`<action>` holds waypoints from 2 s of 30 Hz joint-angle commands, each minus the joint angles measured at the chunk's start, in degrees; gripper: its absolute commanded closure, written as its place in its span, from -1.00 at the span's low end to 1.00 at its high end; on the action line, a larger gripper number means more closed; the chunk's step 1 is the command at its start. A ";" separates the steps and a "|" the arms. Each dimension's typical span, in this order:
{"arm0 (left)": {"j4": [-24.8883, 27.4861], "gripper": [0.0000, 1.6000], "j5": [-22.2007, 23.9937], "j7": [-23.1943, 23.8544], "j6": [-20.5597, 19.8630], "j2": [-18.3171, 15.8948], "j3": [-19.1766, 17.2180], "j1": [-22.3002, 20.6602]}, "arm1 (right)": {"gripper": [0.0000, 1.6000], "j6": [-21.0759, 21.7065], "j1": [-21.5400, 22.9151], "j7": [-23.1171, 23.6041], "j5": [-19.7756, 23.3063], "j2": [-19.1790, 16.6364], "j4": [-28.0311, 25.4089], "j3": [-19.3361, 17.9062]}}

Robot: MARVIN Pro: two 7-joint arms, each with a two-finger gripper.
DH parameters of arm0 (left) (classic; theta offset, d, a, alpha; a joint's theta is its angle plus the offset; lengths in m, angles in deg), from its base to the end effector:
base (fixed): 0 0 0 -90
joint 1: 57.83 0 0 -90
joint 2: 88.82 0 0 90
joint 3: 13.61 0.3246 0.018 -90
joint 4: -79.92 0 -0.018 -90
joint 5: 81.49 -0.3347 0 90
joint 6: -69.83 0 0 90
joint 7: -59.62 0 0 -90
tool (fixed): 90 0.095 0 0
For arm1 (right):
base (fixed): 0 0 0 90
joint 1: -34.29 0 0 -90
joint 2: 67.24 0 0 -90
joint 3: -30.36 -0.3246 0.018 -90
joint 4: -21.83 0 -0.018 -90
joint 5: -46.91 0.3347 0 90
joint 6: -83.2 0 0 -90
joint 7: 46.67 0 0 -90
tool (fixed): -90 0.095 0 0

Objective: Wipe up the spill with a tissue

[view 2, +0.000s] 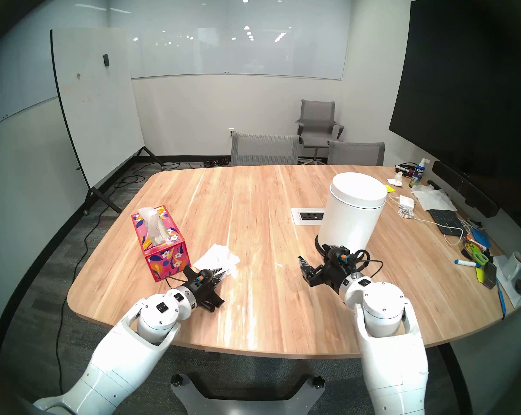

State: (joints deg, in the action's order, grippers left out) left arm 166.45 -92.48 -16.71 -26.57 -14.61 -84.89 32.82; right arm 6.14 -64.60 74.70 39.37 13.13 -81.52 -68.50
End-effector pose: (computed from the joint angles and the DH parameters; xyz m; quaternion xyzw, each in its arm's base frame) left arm 0.4072 -0.0506 -0.4167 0.7447 -0.3462 0.5700 0.0240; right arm 0.3866 -0.0652 -0.3269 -0.7611 -0.2247 -0.6070 0.0418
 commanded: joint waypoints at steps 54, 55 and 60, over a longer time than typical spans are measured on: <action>-3.49 1.00 1.07 -0.84 1.99 2.39 1.56 -4.36 | -1.00 -0.12 0.43 0.09 0.00 -0.11 -1.14 0.07; -2.97 1.00 1.01 -0.81 2.02 2.45 1.96 -3.76 | -1.00 -0.12 0.43 0.09 0.00 -0.11 -1.14 0.07; -0.81 1.00 0.26 -1.65 1.47 2.34 3.19 -1.66 | -1.00 -0.09 0.42 0.09 0.00 -0.12 -1.18 0.07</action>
State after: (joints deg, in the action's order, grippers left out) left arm 161.31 -91.32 -17.27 -24.67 -12.48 -82.99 27.71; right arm 6.14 -64.60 74.70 39.37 13.13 -81.52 -68.50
